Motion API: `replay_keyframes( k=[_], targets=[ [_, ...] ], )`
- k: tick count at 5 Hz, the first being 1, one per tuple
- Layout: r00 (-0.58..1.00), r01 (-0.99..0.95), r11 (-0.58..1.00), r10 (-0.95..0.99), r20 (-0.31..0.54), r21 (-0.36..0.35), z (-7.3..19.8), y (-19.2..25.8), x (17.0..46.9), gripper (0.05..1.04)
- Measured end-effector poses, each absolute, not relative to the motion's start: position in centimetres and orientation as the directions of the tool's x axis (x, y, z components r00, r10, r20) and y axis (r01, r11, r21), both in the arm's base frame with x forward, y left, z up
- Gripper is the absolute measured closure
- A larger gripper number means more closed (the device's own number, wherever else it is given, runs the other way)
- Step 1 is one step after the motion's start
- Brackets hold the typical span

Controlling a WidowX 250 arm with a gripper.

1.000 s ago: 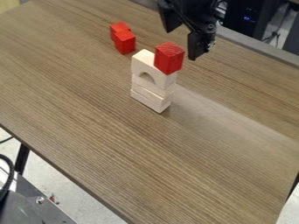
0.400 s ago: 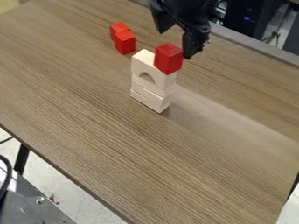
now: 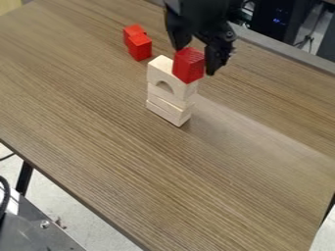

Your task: Put the red cube on top of the 2 red cubes

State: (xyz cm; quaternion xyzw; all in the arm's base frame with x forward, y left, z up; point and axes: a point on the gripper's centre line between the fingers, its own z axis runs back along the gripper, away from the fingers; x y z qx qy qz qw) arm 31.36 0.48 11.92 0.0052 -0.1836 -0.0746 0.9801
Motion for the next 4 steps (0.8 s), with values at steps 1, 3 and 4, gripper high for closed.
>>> replay_keyframes(
  k=[1,3,4],
  targets=[
    [0.92,0.16,0.987,-0.146,0.363,-0.009,11.91,0.57,31.5,0.264],
    [0.918,0.207,0.978,-0.203,0.342,0.024,12.01,0.98,31.87,0.53],
    [0.903,0.258,0.966,-0.254,0.346,0.033,12.39,0.73,32.08,0.53]
  ],
)
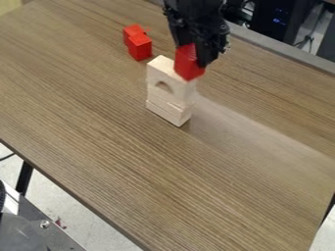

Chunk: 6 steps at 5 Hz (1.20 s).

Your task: Put the red cube on top of the 2 red cubes

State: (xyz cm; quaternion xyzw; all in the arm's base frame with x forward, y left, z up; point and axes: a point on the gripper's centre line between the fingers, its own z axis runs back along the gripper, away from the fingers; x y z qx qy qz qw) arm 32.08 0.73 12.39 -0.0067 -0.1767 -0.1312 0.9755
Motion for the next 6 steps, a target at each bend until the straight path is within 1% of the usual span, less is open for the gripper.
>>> replay_keyframes(
  k=[1,2,3,4,5,6],
  targets=[
    [0.833,0.386,0.92,-0.381,0.402,0.072,15.0,0.7,32.6,0.531],
    [0.774,0.449,0.889,-0.436,0.458,0.088,17.2,2.4,33.0,0.531],
    [0.759,0.444,0.892,-0.426,0.492,0.088,18.6,5.6,32.8,0.531],
    [0.745,0.517,0.854,-0.482,0.462,0.057,17.5,7.0,33.2,0.531],
    [0.748,0.537,0.843,-0.497,0.44,0.038,16.2,8.6,33.8,0.531],
    [0.735,0.588,0.808,-0.543,0.407,0.016,14.5,9.5,35.4,0.531]
  ],
)
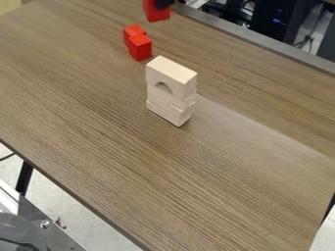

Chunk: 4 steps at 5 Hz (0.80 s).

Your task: Put the red cube on top of the 2 red cubes

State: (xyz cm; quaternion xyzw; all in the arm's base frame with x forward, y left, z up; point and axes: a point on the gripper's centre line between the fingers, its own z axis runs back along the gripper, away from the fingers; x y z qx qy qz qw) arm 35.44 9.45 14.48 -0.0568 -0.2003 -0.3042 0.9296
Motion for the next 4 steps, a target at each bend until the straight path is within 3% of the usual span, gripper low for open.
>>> replay_keyframes(
  k=[2,4],
  targets=[
    [0.706,0.654,0.755,-0.63,0.323,0.044,11.5,11.8,38.1,0.531],
    [0.699,0.663,0.745,-0.65,0.299,0.068,10.7,12.8,39.1,0.531]
  ],
)
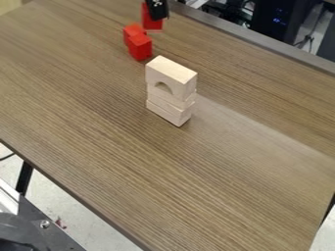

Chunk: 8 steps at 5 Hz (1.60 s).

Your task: Put the red cube on top of the 2 red cubes

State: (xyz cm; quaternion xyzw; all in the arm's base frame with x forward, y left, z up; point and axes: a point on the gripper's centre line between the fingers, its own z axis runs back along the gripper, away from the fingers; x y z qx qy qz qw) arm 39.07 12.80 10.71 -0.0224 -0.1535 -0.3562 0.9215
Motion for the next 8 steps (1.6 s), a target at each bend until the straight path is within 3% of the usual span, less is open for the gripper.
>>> replay_keyframes(
  k=[1,5,8],
  targets=[
    [0.728,0.61,0.786,-0.606,0.321,0.102,10.5,13.9,39.5,0.531],
    [0.784,0.505,0.855,-0.512,0.35,0.121,9.2,15.7,40.1,0.531],
    [0.832,0.394,0.914,-0.398,0.386,0.093,7.7,16.6,39.4,0.531]
  ],
)
